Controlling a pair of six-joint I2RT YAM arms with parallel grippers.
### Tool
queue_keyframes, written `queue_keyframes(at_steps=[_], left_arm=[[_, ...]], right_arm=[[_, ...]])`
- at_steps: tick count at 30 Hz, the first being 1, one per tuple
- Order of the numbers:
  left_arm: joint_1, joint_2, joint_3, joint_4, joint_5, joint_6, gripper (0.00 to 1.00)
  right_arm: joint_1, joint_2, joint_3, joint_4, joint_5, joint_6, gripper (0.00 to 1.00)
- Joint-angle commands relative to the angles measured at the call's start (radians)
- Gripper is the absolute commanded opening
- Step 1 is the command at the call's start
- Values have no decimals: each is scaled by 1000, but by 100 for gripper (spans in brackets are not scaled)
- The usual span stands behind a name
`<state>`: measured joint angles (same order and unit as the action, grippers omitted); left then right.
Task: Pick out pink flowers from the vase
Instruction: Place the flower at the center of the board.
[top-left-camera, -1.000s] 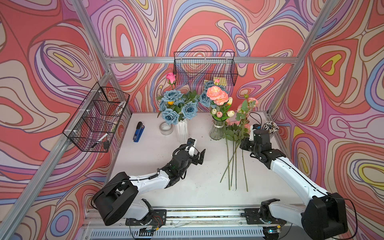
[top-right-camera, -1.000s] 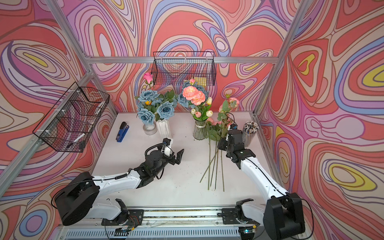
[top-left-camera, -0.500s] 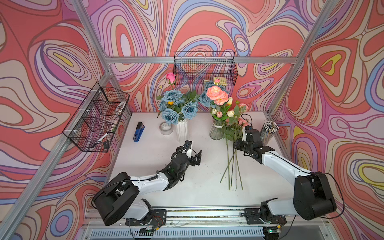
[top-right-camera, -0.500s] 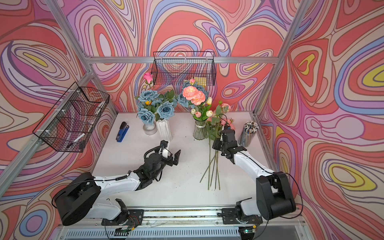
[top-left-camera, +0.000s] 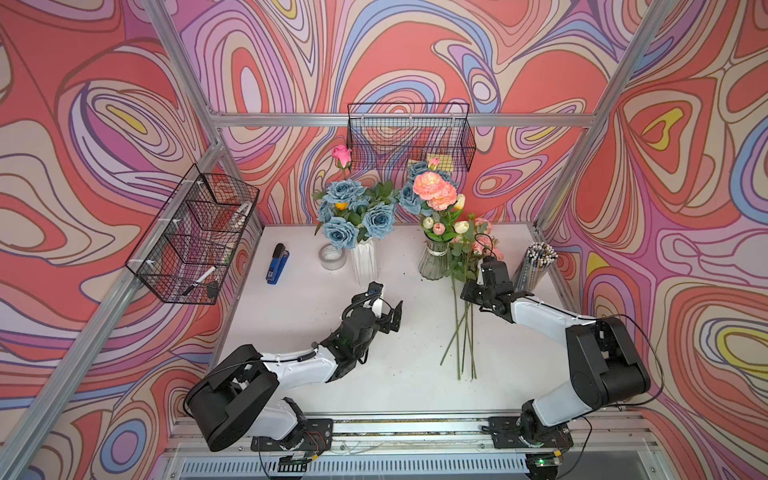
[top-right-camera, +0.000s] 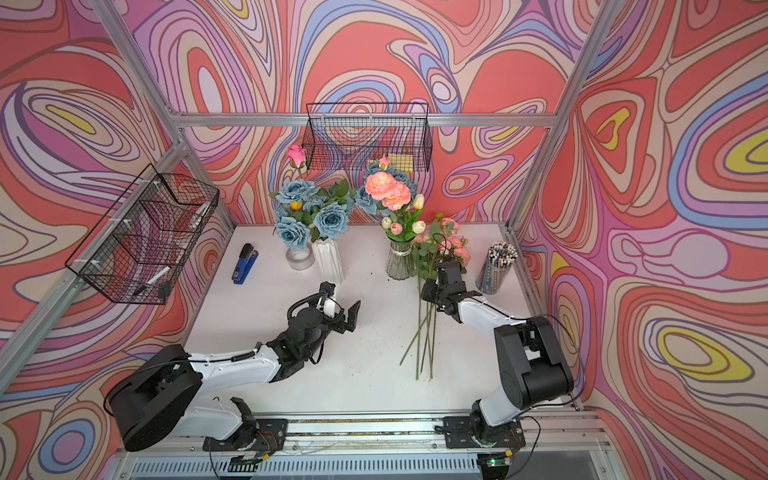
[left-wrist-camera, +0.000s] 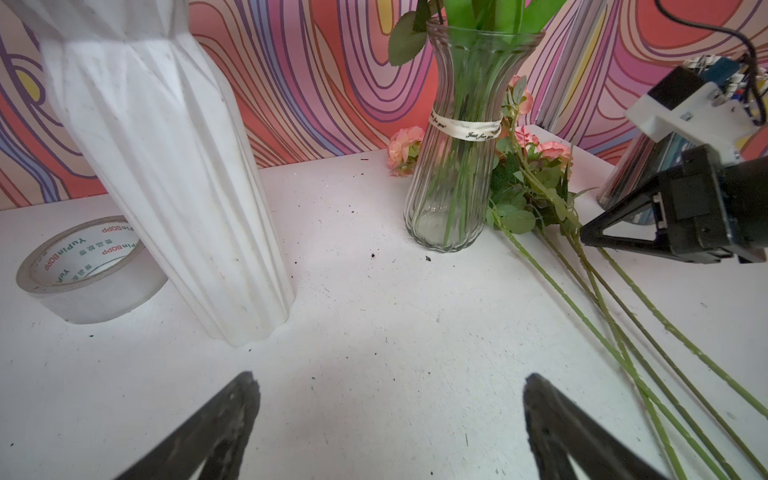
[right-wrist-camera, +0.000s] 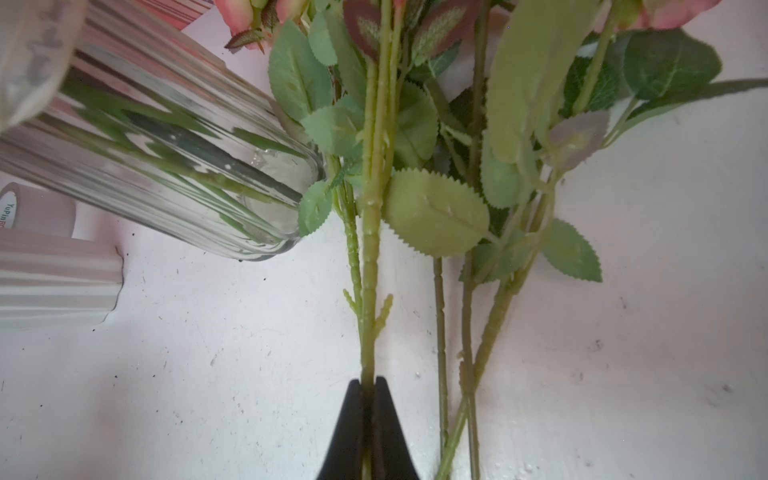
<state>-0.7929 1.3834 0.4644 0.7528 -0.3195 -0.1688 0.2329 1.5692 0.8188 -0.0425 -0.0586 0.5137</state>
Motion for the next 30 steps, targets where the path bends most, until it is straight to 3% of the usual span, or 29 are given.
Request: queue_keyframes(at_steps=[1, 10, 26, 30], left_arm=[[0, -11, -9, 28, -8, -8, 100], [0, -1, 5, 14, 10, -11, 100], [0, -1, 28, -17, 36, -4, 100], [0, 30, 104, -1, 81, -1, 100]], right_arm=[[12, 20, 23, 38, -6, 12, 0], [11, 38, 42, 32, -6, 12, 0], [11, -16, 140, -75, -8, -28, 26], [11, -59, 122, -75, 26, -40, 29]])
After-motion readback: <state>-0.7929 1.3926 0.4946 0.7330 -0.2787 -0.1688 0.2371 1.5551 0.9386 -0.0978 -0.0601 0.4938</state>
